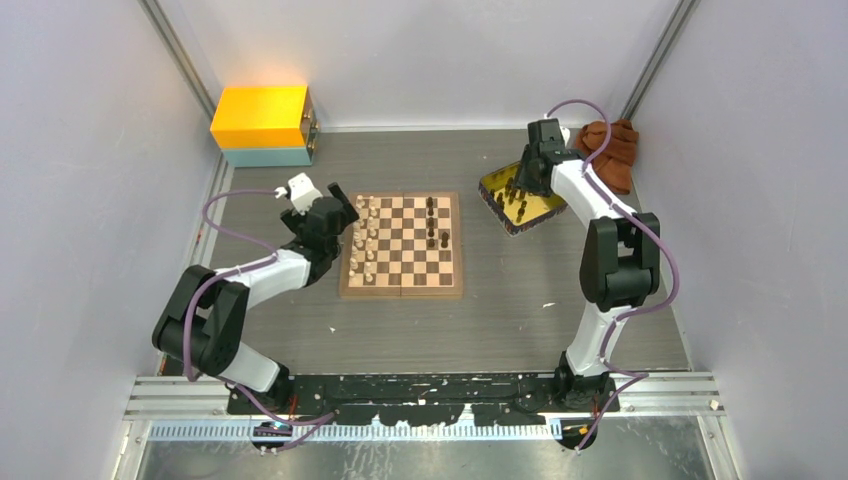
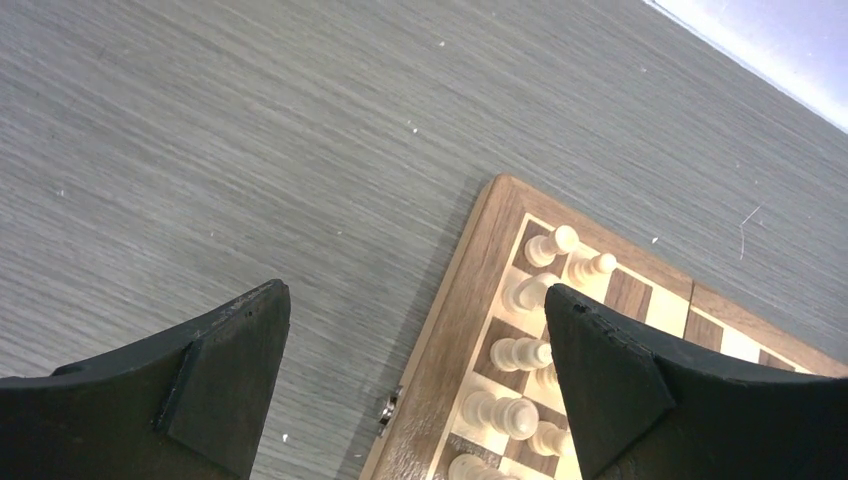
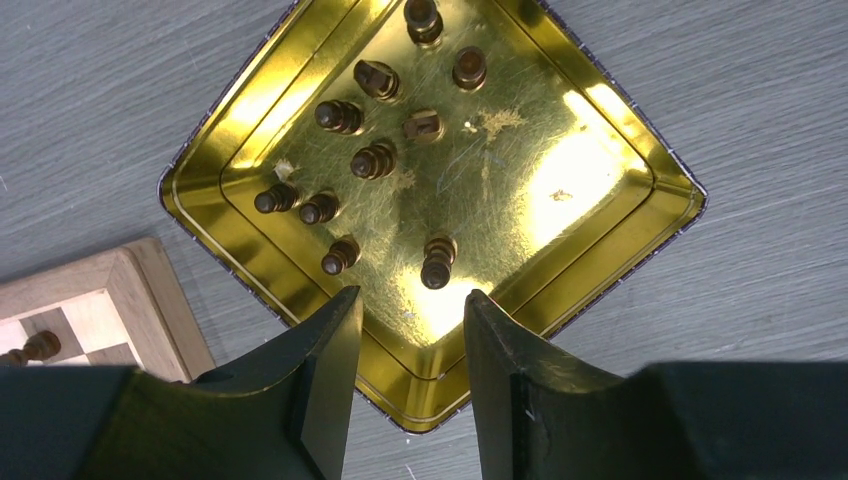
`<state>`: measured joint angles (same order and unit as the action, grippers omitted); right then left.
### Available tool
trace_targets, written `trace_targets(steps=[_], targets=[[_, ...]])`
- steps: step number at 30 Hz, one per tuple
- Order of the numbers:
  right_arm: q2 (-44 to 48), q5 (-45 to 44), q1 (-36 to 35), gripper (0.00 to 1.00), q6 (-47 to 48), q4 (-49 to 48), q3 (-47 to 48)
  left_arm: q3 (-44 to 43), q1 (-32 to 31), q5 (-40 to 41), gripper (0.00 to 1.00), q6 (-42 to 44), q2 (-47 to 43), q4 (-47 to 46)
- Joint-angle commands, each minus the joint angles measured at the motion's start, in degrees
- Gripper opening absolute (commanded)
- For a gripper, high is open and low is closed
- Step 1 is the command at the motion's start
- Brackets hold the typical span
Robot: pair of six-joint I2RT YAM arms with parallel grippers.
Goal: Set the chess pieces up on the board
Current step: Pick up the chess piece from the storage box.
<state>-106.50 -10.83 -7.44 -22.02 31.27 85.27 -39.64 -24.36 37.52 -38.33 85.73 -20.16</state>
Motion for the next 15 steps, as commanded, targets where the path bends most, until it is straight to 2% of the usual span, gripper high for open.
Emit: trace_targets(steps=[1,7,12,15], targets=[[1.2,1.02,1.2,0.47,-1.53,-4.06,0.17,-5.34,0.13,2.63,0.99,2.74,0.13,0.27],[1.0,0.75,1.28,0.47,-1.03,-5.81,-0.12,-9.31,0.21,4.68,0.99,-2.25,4.74,1.11],[1.38,0.94,1.27,0.47,-0.08,-7.26,-0.12,-19.37,0.92,7.57,0.99,0.9,12.65,2.77],[2.17,1.47,1.21,0.48,-0.11,-7.59,0.1,-26.47,1.9,7.65,0.99,1.71,16.03,7.64]])
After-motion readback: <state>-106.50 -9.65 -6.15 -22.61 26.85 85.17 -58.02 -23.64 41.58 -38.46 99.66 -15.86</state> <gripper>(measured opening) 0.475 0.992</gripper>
